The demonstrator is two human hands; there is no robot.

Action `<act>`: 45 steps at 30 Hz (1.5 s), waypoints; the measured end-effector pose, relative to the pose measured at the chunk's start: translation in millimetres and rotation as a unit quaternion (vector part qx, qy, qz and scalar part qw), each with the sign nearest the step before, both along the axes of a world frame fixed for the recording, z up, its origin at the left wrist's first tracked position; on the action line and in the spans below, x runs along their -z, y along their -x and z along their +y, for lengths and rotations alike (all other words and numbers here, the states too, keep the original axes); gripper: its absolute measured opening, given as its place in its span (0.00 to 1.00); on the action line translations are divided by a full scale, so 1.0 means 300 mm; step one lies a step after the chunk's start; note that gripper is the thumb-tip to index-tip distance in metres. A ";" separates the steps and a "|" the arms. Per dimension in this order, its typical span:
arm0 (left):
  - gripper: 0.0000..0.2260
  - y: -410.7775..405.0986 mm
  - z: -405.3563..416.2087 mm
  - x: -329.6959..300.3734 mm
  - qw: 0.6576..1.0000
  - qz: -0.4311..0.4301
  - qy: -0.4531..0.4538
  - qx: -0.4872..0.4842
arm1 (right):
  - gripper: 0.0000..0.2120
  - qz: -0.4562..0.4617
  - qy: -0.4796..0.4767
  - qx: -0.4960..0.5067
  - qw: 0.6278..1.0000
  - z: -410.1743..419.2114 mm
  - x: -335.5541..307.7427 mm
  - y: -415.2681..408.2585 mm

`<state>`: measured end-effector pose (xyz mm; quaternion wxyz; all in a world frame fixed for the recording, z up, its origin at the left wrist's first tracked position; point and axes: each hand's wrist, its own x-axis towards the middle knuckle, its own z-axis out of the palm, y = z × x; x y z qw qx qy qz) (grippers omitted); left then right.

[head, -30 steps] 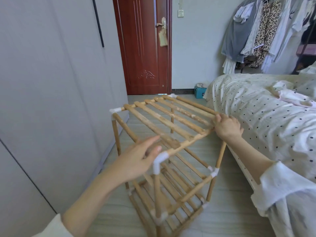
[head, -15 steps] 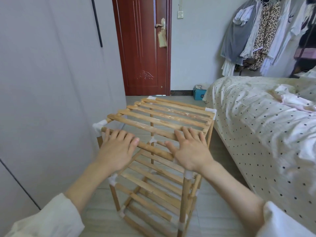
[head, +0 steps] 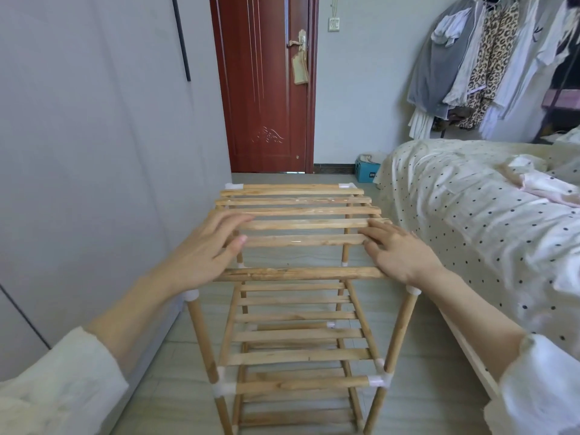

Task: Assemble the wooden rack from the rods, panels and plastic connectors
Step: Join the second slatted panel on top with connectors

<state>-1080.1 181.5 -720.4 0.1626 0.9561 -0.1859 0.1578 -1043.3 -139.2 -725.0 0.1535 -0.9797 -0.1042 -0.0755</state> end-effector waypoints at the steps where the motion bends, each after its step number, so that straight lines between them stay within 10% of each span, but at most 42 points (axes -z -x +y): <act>1: 0.34 0.000 -0.002 0.015 0.999 0.037 -0.017 -0.028 | 0.20 0.001 -0.003 -0.008 1.000 -0.009 0.003 -0.008; 9: 0.22 -0.011 -0.070 0.038 0.993 0.082 -0.045 -0.072 | 0.23 -0.001 0.039 0.008 0.999 -0.040 0.013 -0.074; 13: 0.20 -0.015 -0.083 0.046 0.987 0.014 0.120 -0.102 | 0.25 -0.128 0.013 0.116 0.985 0.030 0.057 0.031; 19: 0.21 0.079 -0.115 0.041 0.968 0.071 0.210 -0.117 | 0.23 -0.241 0.043 -0.198 0.949 0.222 0.174 0.197; 27: 0.18 0.206 -0.198 -0.008 0.981 0.107 0.159 0.032 | 0.20 -0.140 0.068 -0.027 0.987 0.010 0.081 0.056; 33: 0.16 0.159 -0.185 0.026 0.981 -0.057 0.185 -0.011 | 0.20 -0.039 -0.209 -0.022 0.977 0.093 -0.012 0.150; 41: 0.25 0.084 0.079 0.036 0.982 0.033 0.029 -0.182 | 0.20 -0.054 0.010 0.013 0.998 0.097 -0.035 0.135; 45: 0.24 0.076 0.023 0.056 0.980 0.056 0.105 -0.162 | 0.22 -0.009 0.032 0.022 0.999 0.044 -0.019 0.063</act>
